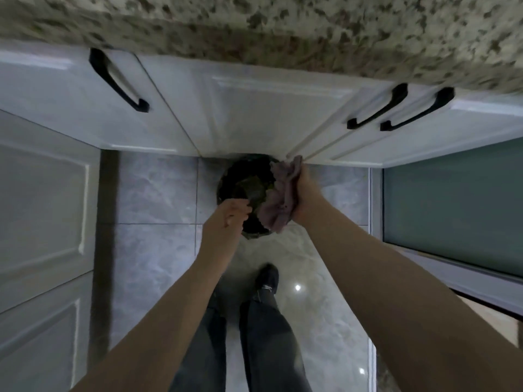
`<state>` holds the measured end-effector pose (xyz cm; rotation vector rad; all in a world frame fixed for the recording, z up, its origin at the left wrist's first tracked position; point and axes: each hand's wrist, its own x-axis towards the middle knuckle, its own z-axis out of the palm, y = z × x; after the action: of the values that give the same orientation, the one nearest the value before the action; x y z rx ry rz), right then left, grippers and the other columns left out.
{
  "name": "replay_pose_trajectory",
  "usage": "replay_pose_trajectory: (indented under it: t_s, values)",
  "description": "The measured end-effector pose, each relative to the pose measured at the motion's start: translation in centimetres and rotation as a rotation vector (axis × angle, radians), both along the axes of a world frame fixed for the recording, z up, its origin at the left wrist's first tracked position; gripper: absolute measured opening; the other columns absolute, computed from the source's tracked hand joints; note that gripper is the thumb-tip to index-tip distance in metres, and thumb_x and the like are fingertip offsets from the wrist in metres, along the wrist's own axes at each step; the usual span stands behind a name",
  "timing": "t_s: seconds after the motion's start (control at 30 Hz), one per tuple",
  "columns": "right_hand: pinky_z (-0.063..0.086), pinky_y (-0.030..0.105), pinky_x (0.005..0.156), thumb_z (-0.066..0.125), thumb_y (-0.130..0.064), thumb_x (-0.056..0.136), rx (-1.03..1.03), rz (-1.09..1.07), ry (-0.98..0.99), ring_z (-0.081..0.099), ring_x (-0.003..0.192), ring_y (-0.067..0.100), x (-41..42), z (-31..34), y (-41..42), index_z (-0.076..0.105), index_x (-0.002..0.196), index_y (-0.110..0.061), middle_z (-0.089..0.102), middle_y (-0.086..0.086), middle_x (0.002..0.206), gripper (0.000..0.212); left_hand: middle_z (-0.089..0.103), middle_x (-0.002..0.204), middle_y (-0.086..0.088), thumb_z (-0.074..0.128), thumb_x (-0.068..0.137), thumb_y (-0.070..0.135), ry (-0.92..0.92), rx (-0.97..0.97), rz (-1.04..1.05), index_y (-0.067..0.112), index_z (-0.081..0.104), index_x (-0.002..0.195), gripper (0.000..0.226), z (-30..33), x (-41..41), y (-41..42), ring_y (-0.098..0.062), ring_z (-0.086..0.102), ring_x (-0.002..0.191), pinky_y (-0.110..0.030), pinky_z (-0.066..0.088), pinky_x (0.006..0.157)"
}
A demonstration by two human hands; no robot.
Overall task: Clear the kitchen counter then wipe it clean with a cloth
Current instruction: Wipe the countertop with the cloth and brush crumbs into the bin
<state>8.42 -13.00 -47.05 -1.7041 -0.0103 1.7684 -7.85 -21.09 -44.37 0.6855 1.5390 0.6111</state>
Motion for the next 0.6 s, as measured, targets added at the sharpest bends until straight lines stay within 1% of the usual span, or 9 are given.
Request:
replay_pose_trajectory:
  t_s: [0.07,0.1,0.17,0.23,0.3,0.4,0.47,0.53,0.6]
  values:
    - [0.051,0.025,0.062,0.034,-0.043,0.104,0.001,-0.135,0.15,0.07,0.066,0.011,0.1,-2.2,-0.1,0.07,0.079,-0.016,0.072,-0.003,0.071,0.052,0.066,0.114,0.008,0.053,0.094,0.041,-0.096,-0.129,-0.028,0.043,0.062,0.103,0.013,-2.5,1.2,1.1,-0.013,0.062,0.109,-0.038,0.047,0.103]
    - [0.052,0.027,0.064,0.033,-0.039,0.105,0.016,-0.16,0.213,0.07,0.066,0.013,0.1,-3.0,-0.5,0.073,0.078,-0.013,0.072,0.001,0.073,0.055,0.067,0.114,0.008,0.052,0.094,0.046,-0.206,-0.217,0.011,0.041,0.062,0.106,0.016,-3.6,1.8,1.8,-0.012,0.062,0.107,-0.037,0.047,0.102]
    - [0.052,0.035,0.077,0.033,-0.034,0.105,0.006,-0.176,0.243,0.067,0.081,0.02,0.3,-4.0,-1.4,0.069,0.096,-0.012,0.067,0.007,0.093,0.043,0.072,0.11,0.003,0.056,0.093,0.047,-0.396,-0.32,0.111,0.027,0.065,0.114,0.03,-5.6,2.7,2.6,-0.016,0.067,0.103,-0.036,0.053,0.091]
    - [0.05,0.039,0.092,0.034,-0.038,0.104,-0.014,-0.259,0.319,0.064,0.099,0.025,0.8,-5.2,-2.3,0.063,0.115,-0.01,0.066,0.011,0.11,0.042,0.074,0.107,-0.005,0.067,0.085,0.045,-0.413,-0.282,0.111,0.017,0.066,0.114,0.04,-7.5,3.3,2.9,-0.024,0.069,0.101,-0.039,0.056,0.086]
    - [0.041,0.044,0.107,0.034,-0.059,0.099,0.035,-0.293,0.447,0.059,0.12,0.03,1.4,-5.6,-3.1,0.06,0.129,-0.01,0.063,0.014,0.129,0.064,0.071,0.103,-0.007,0.072,0.08,0.041,-0.231,-0.196,0.044,0.018,0.066,0.105,0.035,-8.9,3.6,2.7,-0.026,0.068,0.099,-0.044,0.056,0.088]
    - [0.036,0.048,0.113,0.048,-0.075,0.08,0.068,-0.221,0.431,0.056,0.128,0.032,1.5,-4.5,-3.4,0.059,0.133,-0.009,0.06,0.016,0.136,0.085,0.062,0.088,-0.003,0.066,0.088,0.026,0.011,-0.061,0.014,0.018,0.06,0.094,0.012,-10.2,3.6,2.5,-0.02,0.062,0.086,-0.03,0.054,0.07]
    - [0.043,0.046,0.107,0.056,-0.06,0.085,0.073,-0.202,0.378,0.062,0.12,0.03,1.4,-4.5,-3.6,0.062,0.13,-0.009,0.065,0.016,0.129,0.069,0.059,0.087,0.0,0.065,0.089,0.023,0.036,0.012,0.016,0.016,0.059,0.097,0.011,-10.2,3.7,2.6,-0.017,0.058,0.082,-0.03,0.051,0.07]
    - [0.046,0.043,0.104,0.049,-0.041,0.1,0.059,-0.235,0.286,0.063,0.118,0.03,1.5,-5.1,-3.8,0.061,0.13,-0.008,0.067,0.017,0.124,0.047,0.059,0.087,0.002,0.064,0.09,0.023,0.093,0.033,-0.011,0.016,0.059,0.101,0.014,-10.7,3.9,3.0,-0.017,0.058,0.083,-0.033,0.051,0.074]
    - [0.042,0.043,0.109,0.039,-0.035,0.105,0.022,-0.273,0.255,0.06,0.121,0.03,1.6,-5.5,-3.9,0.058,0.131,-0.007,0.066,0.019,0.126,0.043,0.061,0.099,0.001,0.064,0.089,0.027,0.134,-0.032,-0.02,0.016,0.057,0.113,0.027,-11.7,4.0,3.4,-0.018,0.059,0.094,-0.033,0.052,0.083]
